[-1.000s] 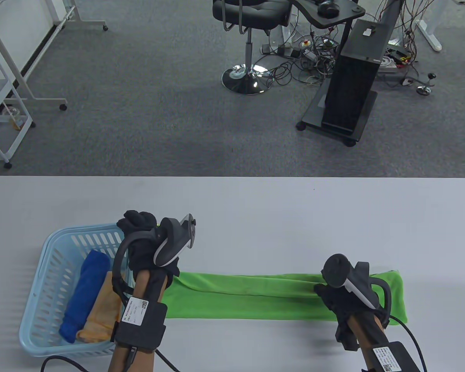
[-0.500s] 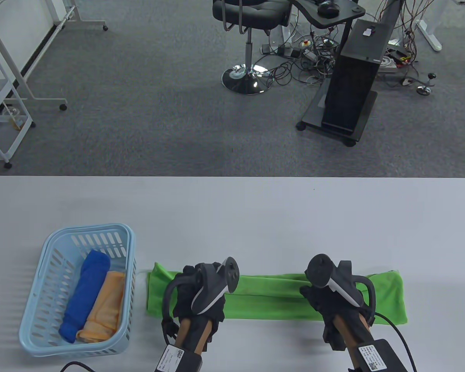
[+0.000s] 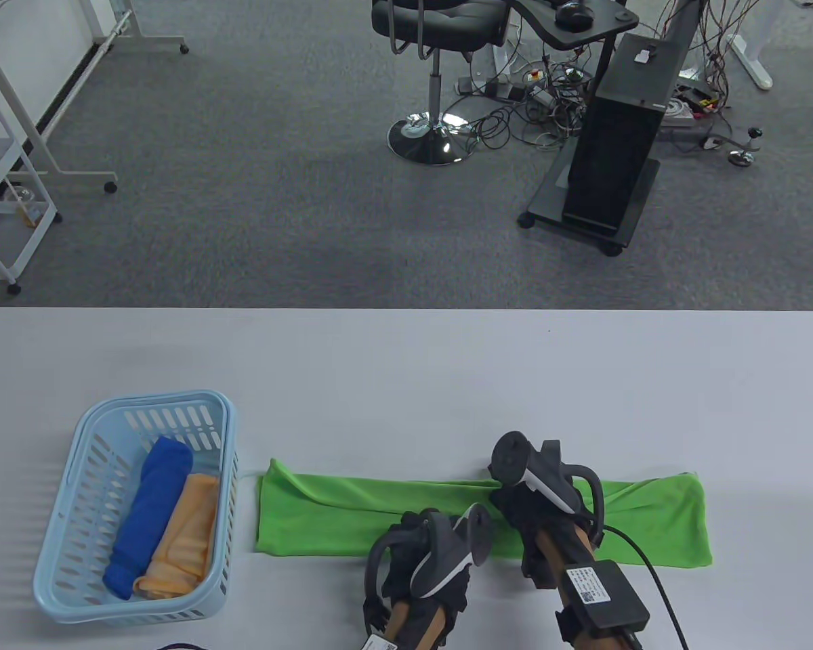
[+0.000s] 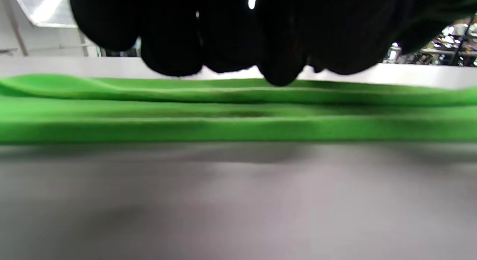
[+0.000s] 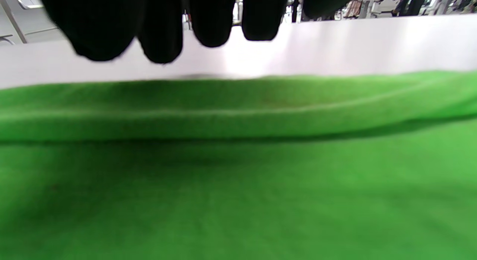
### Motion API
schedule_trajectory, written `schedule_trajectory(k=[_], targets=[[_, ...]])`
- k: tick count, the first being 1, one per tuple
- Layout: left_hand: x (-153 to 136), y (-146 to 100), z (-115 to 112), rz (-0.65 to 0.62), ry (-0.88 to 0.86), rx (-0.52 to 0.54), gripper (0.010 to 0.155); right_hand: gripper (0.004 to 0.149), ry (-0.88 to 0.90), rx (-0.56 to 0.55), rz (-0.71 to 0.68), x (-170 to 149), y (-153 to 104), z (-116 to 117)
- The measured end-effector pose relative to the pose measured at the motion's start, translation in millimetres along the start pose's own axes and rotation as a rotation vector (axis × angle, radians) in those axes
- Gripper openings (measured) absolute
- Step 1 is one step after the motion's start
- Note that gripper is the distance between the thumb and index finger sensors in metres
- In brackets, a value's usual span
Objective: Roll rectangular towel into towel roll
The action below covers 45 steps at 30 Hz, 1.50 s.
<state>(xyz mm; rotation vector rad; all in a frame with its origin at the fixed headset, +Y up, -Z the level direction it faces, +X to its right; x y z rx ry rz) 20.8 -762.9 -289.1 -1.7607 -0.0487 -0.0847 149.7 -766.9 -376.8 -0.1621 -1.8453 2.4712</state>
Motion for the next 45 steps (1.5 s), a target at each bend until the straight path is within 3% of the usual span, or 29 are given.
schedule_trajectory(k=[2, 4, 5, 7, 8, 10, 12, 14, 17, 20, 23, 25, 27, 31, 34, 37, 39, 41, 42, 43, 45], targets=[[8, 5, -5, -0.023, 0.033, -0.019, 0.064, 0.072, -0.015, 0.04, -0.009, 5, 6, 7], [15, 10, -12, -0.046, 0.075, -0.074, 0.065, 0.069, -0.079, 0.099, 0.004, 9, 11, 15], [18, 11, -18, -0.061, 0.101, -0.107, 0.061, 0.065, -0.106, 0.088, 0.021, 10, 13, 16], [22, 11, -18, -0.076, 0.114, -0.072, 0.051, 0.05, -0.005, 0.082, 0.015, 10, 16, 18], [23, 12, -16, -0.068, 0.111, -0.049, 0.044, 0.049, 0.015, 0.128, 0.013, 10, 16, 19], [24, 10, -12, -0.074, 0.129, -0.113, 0.043, 0.047, -0.021, 0.14, 0.0, 6, 13, 13], [21, 6, 4, -0.082, 0.081, -0.054, 0.043, 0.048, 0.009, 0.126, 0.005, -2, 6, 1], [14, 2, 27, -0.07, 0.036, 0.003, 0.042, 0.048, 0.158, 0.084, 0.03, -13, -4, -20], [-7, -7, 72, -0.048, -0.063, 0.123, 0.042, 0.048, 0.503, 0.042, 0.043, -30, -26, -58], [-35, -14, 115, -0.015, -0.319, 0.221, 0.042, 0.048, 0.767, 0.022, 0.014, -40, -52, -97], [-56, -13, 142, -0.074, -0.524, 0.284, 0.042, 0.049, 0.87, -0.062, -0.059, -38, -74, -127], [-67, -16, 160, -0.088, -0.483, 0.345, 0.046, 0.051, 0.927, -0.064, -0.11, -30, -87, -141], [-75, -21, 173, -0.086, -0.431, 0.33, 0.057, 0.052, 0.959, -0.091, -0.126, -24, -97, -149], [-83, -35, 190, -0.141, -0.65, 0.372, 0.056, 0.052, 0.997, -0.186, -0.09, -12, -107, -155], [-69, -36, 190, -0.241, -0.729, 0.246, 0.083, 0.052, 1.008, -0.145, -0.105, -3, -106, -150], [-54, -34, 193, -0.263, -0.645, 0.218, 0.091, 0.052, 1.063, -0.165, -0.082, -4, -107, -145], [-47, -28, 192, -0.187, -0.506, 0.149, 0.085, 0.051, 1.091, -0.146, -0.08, -9, -107, -144], [-46, -29, 197, -0.125, -0.392, 0.246, 0.064, 0.051, 1.082, -0.15, -0.091, -19, -109, -147], [-47, -29, 201, -0.126, -0.387, 0.33, 0.059, 0.052, 1.059, -0.168, -0.079, -26, -111, -151], [-46, -29, 203, -0.143, -0.405, 0.338, 0.049, 0.053, 1.034, -0.193, -0.069, -32, -113, -155], [-43, -26, 208, -0.178, -0.466, 0.254, 0.044, 0.066, 0.916, -0.264, -0.062, -43, -121, -169]])
Point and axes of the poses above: the tracker on the back of each hand, its own x axis roughly to the thumb side, its own y axis roughly from the wrist to the fingertips, z = x × y, the point moved 2 cm from there along y, roughly from the wrist to the fingertips
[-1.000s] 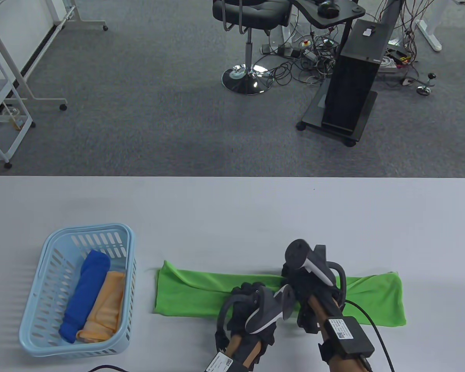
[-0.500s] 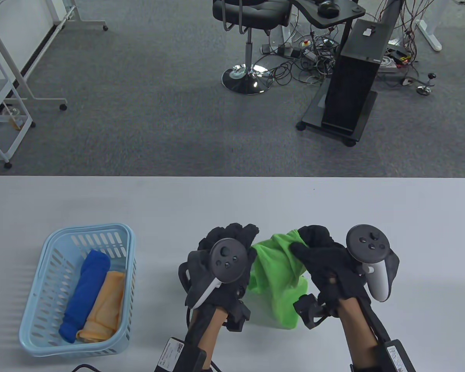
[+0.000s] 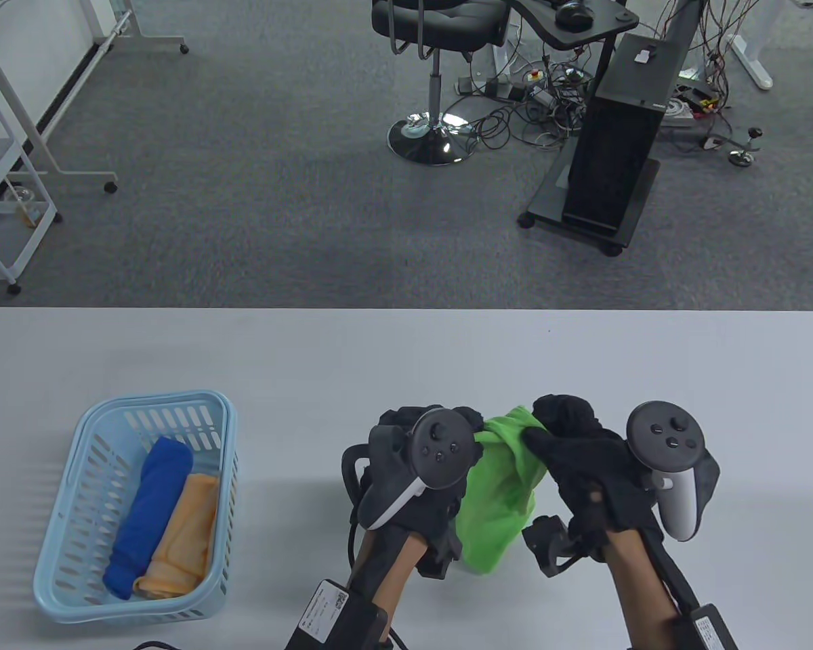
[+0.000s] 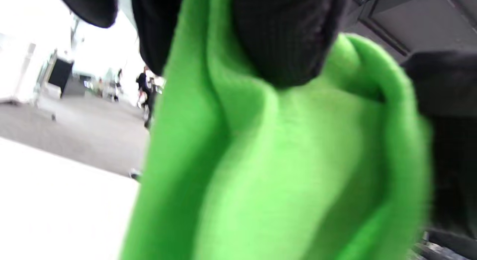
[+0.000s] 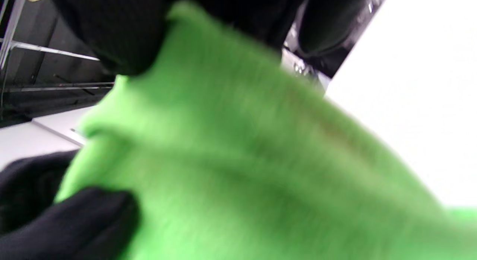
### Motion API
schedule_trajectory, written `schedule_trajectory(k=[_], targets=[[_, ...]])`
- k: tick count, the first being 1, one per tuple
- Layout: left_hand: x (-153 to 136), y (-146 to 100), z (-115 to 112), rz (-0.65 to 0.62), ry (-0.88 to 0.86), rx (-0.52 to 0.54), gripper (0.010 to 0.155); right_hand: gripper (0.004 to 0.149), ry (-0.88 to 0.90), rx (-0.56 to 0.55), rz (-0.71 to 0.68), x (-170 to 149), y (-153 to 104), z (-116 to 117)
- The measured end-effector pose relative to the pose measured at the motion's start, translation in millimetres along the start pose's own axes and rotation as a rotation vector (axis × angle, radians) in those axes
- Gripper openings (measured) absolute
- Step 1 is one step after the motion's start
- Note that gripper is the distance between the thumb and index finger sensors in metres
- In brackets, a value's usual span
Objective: Roll rectangular towel into towel roll
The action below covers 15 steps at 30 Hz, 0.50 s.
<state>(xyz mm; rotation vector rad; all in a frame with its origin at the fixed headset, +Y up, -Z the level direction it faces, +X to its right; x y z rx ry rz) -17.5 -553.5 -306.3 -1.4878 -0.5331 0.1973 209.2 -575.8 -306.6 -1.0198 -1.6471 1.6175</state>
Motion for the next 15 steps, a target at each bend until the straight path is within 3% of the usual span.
schedule_trajectory(k=[3, 7, 9, 11, 13, 15], targets=[[7, 6, 7, -0.03, 0.037, 0.01, 0.042, 0.092, -0.146, 0.08, -0.186, 15, -4, -7], [17, 7, 14, -0.061, 0.029, -0.003, 0.043, 0.1, -0.35, 0.212, -0.294, 31, -8, 7], [19, 8, 18, -0.079, 0.01, 0.011, 0.043, 0.09, -0.376, 0.174, -0.341, 36, -9, 11], [20, 10, 19, -0.083, 0.023, -0.005, 0.049, 0.07, -0.441, 0.125, -0.312, 40, -7, 11], [20, 13, 19, -0.081, 0.09, -0.029, 0.056, 0.063, -0.541, 0.09, -0.28, 41, -3, 6], [23, 15, 16, -0.124, 0.144, -0.039, 0.048, 0.056, -0.583, 0.077, -0.244, 40, 1, 2]])
Point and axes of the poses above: the tracker on the back of each hand, its own x axis roughly to the thumb side, its own y axis roughly from the wrist to the fingertips, z = x × y, the point moved 2 cm from there along y, roughly from the wrist to the fingertips
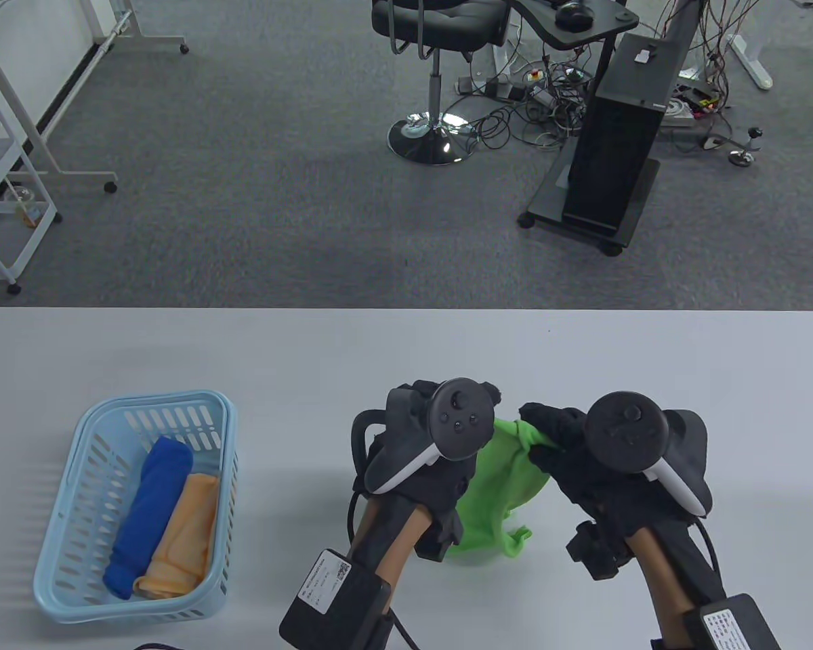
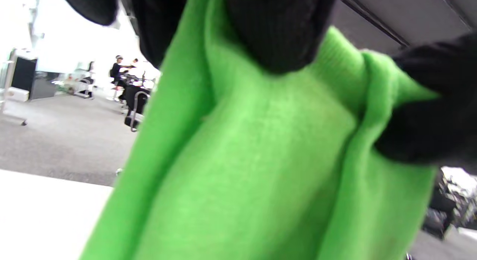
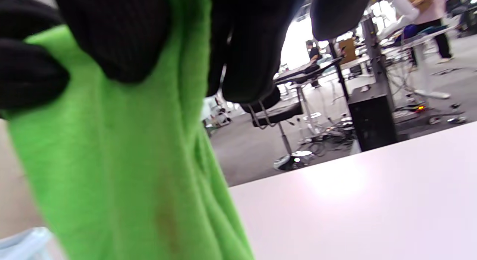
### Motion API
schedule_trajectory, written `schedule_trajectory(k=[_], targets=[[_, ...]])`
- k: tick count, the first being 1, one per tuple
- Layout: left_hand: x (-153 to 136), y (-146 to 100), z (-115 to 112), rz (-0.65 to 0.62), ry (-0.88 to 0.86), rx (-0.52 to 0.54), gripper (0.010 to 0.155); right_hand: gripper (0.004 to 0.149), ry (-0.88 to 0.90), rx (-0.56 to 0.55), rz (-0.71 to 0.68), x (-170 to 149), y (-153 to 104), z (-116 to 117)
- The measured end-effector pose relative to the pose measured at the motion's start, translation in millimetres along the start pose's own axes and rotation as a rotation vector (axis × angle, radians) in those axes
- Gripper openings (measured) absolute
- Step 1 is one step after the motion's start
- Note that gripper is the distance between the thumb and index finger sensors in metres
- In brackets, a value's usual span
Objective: Roll rectangular towel into towel roll
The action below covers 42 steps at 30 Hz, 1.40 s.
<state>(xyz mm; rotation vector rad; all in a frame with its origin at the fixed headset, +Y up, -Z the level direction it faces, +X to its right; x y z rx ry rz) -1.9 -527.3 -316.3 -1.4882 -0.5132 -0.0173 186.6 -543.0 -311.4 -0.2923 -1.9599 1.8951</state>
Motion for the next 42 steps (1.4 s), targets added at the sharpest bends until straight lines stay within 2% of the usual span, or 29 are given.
schedule_trajectory(k=[2, 4, 6, 9, 10, 11, 13, 16, 19, 20, 22, 23, 25, 28, 29, 30, 32, 34, 35, 38, 40, 42], targets=[[2, 3, -1, 0.009, 0.061, 0.029, 0.045, 0.054, -0.046, 0.004, 0.053, -4, 6, -1], [-3, 11, -4, 0.023, 0.075, -0.007, 0.046, 0.057, -0.129, 0.023, 0.104, -9, 11, 1], [-13, 22, -7, 0.018, -0.01, -0.042, 0.048, 0.059, -0.171, 0.064, 0.148, -16, 20, 4], [-29, 38, -12, 0.061, -0.179, -0.114, 0.05, 0.06, -0.114, 0.201, 0.254, -28, 34, 11], [-34, 43, -12, 0.066, -0.246, -0.109, 0.05, 0.06, -0.067, 0.186, 0.257, -30, 40, 9], [-36, 47, -11, 0.065, -0.287, -0.1, 0.049, 0.059, -0.015, 0.145, 0.259, -31, 44, 6], [-37, 54, -4, 0.02, -0.423, -0.006, 0.048, 0.056, 0.143, 0.007, 0.225, -30, 55, -3], [-36, 60, 16, -0.009, -0.489, 0.088, 0.049, 0.055, 0.239, -0.119, 0.178, -24, 62, -20], [-26, 54, 47, -0.074, -0.365, 0.211, 0.049, 0.055, 0.242, -0.275, 0.059, -12, 63, -50], [-22, 50, 54, -0.098, -0.322, 0.25, 0.049, 0.055, 0.237, -0.297, 0.026, -8, 61, -55], [-12, 37, 60, -0.144, -0.245, 0.315, 0.049, 0.055, 0.196, -0.351, -0.038, -1, 52, -61], [-9, 32, 58, -0.162, -0.219, 0.315, 0.05, 0.055, 0.17, -0.389, -0.051, -1, 46, -59], [-7, 17, 40, -0.172, -0.121, 0.271, 0.052, 0.053, 0.081, -0.436, -0.092, -4, 30, -39], [-15, -10, -30, -0.142, 0.011, 0.095, 0.052, 0.052, -0.06, -0.387, -0.178, -23, 0, 35], [-21, -21, -69, -0.129, -0.006, -0.038, 0.053, 0.051, -0.13, -0.346, -0.221, -31, -10, 70], [-28, -32, -104, -0.084, -0.013, -0.152, 0.053, 0.051, -0.219, -0.227, -0.221, -40, -19, 100], [-41, -50, -163, -0.041, -0.031, -0.283, 0.052, 0.052, -0.279, -0.035, -0.192, -58, -35, 151], [-45, -66, -199, -0.024, -0.043, -0.399, 0.052, 0.052, -0.243, 0.076, -0.133, -70, -48, 179], [-44, -74, -211, -0.033, -0.036, -0.42, 0.051, 0.051, -0.22, 0.114, -0.113, -74, -54, 187], [-33, -87, -217, -0.08, 0.092, -0.423, 0.051, 0.053, -0.291, 0.235, -0.107, -76, -67, 196], [-29, -91, -212, -0.098, 0.113, -0.37, 0.049, 0.06, -0.344, 0.338, -0.089, -78, -74, 195], [-32, -94, -210, -0.095, 0.086, -0.287, 0.048, 0.073, -0.288, 0.38, -0.056, -84, -79, 192]])
Point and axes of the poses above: the tracker on the back of each hand, its own x axis roughly to the thumb side, its own y axis roughly from the wrist to the fingertips, z = x × y, the point moved 2 cm from there along y, roughly from the wrist to the fingertips
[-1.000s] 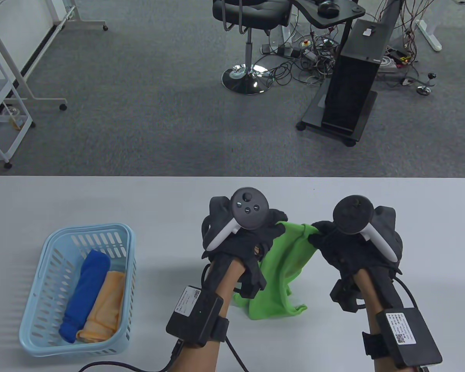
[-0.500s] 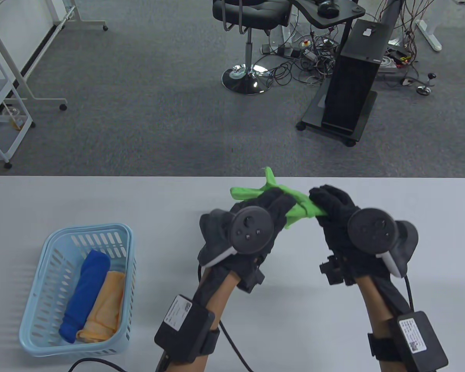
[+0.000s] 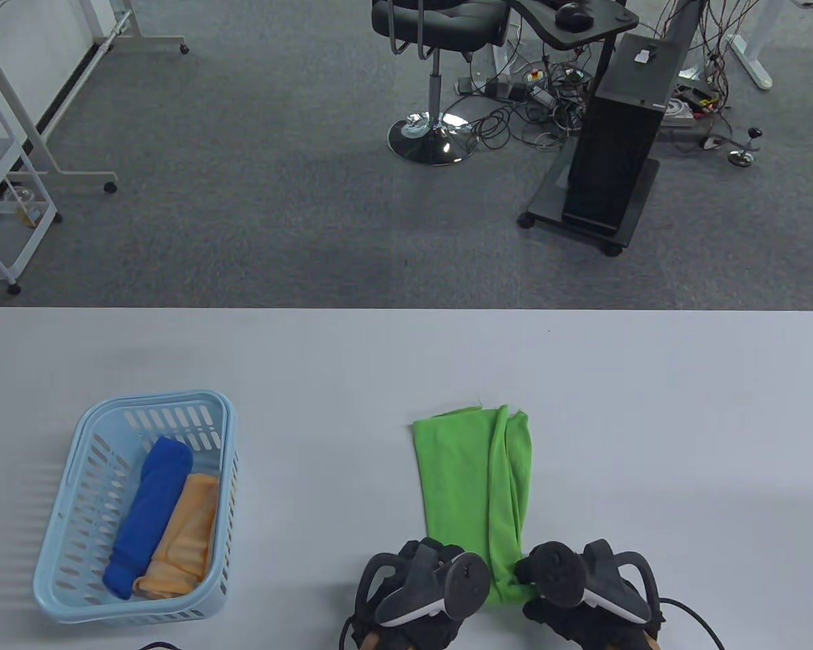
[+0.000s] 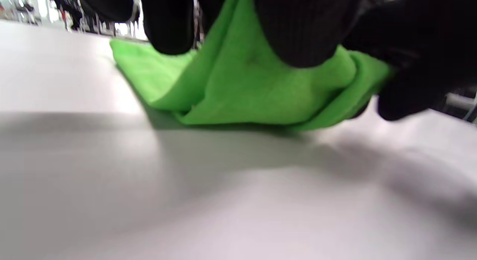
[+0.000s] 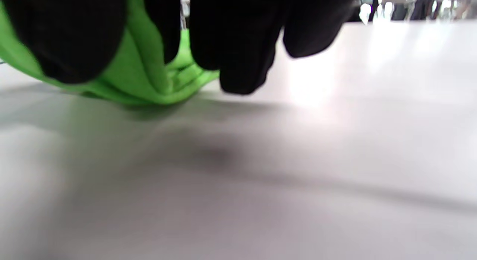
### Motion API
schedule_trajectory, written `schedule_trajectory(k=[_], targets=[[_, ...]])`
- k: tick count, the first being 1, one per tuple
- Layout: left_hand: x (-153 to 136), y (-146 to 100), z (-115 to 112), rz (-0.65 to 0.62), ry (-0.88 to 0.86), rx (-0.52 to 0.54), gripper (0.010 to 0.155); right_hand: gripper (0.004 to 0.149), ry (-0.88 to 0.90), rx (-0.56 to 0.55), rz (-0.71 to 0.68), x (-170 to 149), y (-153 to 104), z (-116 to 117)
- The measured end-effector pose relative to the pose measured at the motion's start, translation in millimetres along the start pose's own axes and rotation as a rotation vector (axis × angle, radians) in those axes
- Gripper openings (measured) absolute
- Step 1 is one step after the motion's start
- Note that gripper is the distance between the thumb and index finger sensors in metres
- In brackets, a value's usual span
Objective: Roll rectangular towel into towel roll
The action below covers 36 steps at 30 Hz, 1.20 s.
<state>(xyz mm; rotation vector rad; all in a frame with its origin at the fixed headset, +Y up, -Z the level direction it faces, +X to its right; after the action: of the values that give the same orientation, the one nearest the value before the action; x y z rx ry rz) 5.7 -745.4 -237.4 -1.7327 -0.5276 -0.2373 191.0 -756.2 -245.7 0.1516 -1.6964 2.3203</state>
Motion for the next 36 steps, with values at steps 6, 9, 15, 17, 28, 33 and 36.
schedule_trajectory(k=[6, 9, 15, 17, 28, 33, 36], targets=[[-16, -4, 1, 0.036, -0.065, 0.055, 0.047, 0.086, 0.218, -0.062, -0.038, -9, -8, -12], [-20, -3, 3, 0.063, -0.103, 0.068, 0.045, 0.083, 0.23, -0.089, -0.087, 3, -3, -7], [-28, -4, -1, 0.123, -0.091, 0.067, 0.045, 0.049, 0.189, -0.108, -0.104, 22, 13, 7], [-32, -6, -1, 0.146, -0.098, 0.071, 0.045, 0.049, 0.18, -0.084, -0.097, 22, 14, 9], [-28, 3, -18, 0.241, 0.126, 0.014, 0.047, 0.064, 0.107, -0.169, -0.026, 27, 3, -9], [-29, 7, -21, 0.269, 0.126, 0.023, 0.046, 0.048, 0.104, -0.221, -0.153, 52, -4, -10], [-32, 6, -21, 0.281, 0.119, 0.019, 0.046, 0.052, -0.058, -0.147, -0.129, 56, 5, 6]])
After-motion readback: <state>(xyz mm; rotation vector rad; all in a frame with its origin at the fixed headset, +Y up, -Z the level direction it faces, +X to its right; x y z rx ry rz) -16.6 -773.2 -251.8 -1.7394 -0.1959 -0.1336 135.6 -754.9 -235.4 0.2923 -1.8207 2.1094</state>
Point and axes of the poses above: the tracker on the back of each hand, its own x axis roughly to the thumb side, its own y axis roughly from the wrist to the fingertips, z = x × y, the point moved 2 cm from there along y, roughly from the wrist to the fingertips
